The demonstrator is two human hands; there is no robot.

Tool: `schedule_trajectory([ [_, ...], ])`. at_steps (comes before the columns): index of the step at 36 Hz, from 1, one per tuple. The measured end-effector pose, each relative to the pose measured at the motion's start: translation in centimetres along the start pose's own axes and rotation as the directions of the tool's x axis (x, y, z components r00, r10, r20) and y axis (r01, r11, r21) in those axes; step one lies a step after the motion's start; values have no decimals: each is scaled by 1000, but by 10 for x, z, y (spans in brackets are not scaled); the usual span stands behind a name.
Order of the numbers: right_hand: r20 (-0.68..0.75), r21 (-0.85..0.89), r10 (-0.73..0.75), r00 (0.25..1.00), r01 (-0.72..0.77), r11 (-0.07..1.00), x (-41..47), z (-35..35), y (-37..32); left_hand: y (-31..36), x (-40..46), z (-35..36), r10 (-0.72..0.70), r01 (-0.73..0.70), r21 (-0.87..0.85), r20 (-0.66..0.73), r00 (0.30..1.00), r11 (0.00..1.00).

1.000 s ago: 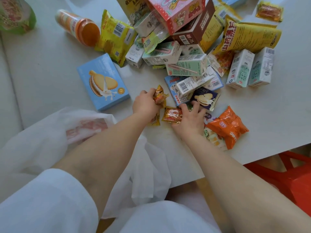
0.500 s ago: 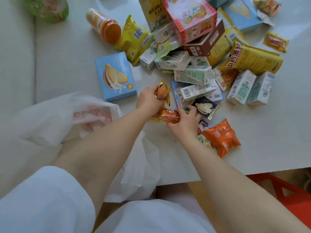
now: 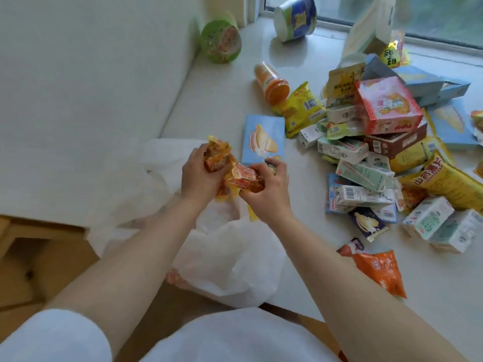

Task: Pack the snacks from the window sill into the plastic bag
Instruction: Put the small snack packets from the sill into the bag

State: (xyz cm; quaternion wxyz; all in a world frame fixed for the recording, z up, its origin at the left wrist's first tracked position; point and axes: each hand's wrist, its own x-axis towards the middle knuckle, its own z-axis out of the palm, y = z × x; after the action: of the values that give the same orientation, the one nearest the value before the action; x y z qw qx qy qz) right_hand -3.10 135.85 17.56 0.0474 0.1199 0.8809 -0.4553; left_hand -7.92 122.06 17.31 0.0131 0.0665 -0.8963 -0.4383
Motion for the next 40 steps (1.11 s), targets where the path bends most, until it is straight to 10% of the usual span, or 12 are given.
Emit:
schedule_trajectory([
  [8, 197, -287, -62, 978, 118, 951, 13, 76, -13, -83, 15, -60, 144, -252, 484, 250, 958, 838],
  [18, 396, -666, 30, 918, 264, 698, 12, 130, 7, -156, 24, -56, 33, -660, 625, 715, 698, 416],
  [26, 436, -723, 119, 892, 269, 636, 13, 138, 12, -170, 43, -51, -44, -543, 721, 618, 785, 431],
  [34, 441, -761, 58, 896, 339, 554, 12, 126, 13, -162, 44, -42, 173, -513, 659, 511, 842, 549],
  [40, 200, -814, 86, 976, 117, 569, -17, 124, 18, -161, 22, -33, 502, -861, 395, 700, 508, 320],
])
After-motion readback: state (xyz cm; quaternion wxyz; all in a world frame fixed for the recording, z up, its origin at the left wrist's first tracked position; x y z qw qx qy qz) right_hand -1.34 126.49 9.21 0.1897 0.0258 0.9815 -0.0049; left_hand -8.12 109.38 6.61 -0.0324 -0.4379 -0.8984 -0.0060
